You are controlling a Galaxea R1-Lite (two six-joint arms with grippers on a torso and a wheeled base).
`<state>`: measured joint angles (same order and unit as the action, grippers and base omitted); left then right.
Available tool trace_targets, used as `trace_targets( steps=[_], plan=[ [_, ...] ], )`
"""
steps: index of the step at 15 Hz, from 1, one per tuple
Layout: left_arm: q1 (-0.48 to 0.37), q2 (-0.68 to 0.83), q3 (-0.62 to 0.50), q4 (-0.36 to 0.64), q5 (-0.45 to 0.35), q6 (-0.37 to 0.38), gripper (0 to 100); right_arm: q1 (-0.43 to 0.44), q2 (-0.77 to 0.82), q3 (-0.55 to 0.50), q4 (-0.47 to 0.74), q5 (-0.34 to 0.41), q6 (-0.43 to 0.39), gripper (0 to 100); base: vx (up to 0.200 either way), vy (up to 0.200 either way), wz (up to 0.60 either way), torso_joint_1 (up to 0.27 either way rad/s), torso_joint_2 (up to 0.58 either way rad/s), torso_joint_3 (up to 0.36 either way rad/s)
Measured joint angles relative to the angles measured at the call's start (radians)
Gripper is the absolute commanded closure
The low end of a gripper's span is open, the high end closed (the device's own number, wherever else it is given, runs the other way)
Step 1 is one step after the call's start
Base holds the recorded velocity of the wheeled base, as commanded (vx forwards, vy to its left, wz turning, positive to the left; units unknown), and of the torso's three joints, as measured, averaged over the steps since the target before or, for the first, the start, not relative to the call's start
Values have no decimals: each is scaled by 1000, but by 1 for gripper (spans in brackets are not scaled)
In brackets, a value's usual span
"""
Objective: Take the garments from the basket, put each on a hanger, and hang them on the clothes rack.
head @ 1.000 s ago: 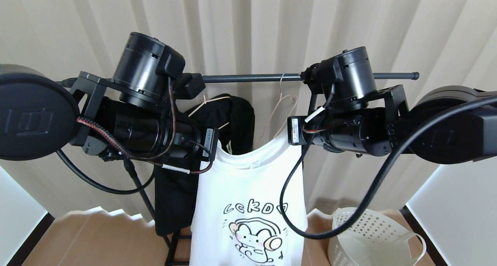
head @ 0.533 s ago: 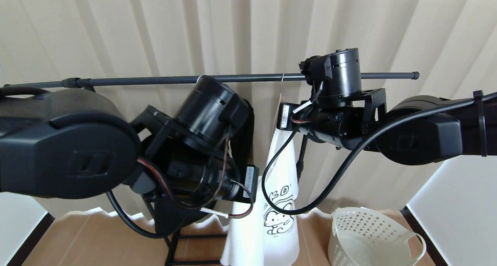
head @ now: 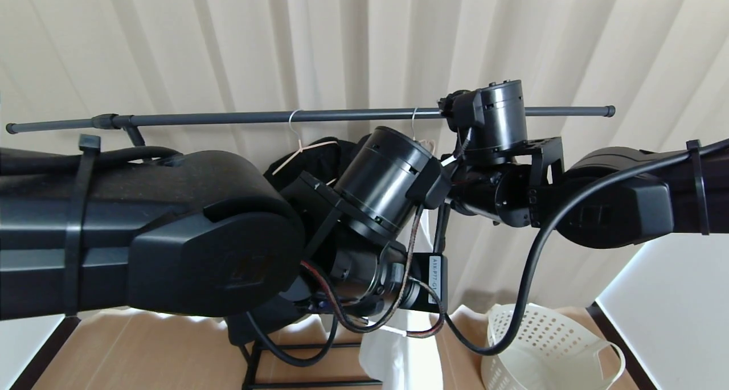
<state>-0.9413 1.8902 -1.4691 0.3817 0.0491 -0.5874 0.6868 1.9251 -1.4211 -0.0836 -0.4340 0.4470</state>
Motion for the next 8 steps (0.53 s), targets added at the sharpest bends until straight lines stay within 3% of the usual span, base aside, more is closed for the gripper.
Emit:
trace_targets(
  steps=[3, 8],
  plan=[
    [12, 4, 5, 2, 17, 7, 100, -28, -38, 42, 10, -27, -28, 100, 0, 0, 0, 0, 0, 0],
    [101, 2, -6, -8, 31, 122, 100, -81, -138, 131, 10, -74, -129, 100, 0, 0, 0, 0, 0, 0]
  ],
)
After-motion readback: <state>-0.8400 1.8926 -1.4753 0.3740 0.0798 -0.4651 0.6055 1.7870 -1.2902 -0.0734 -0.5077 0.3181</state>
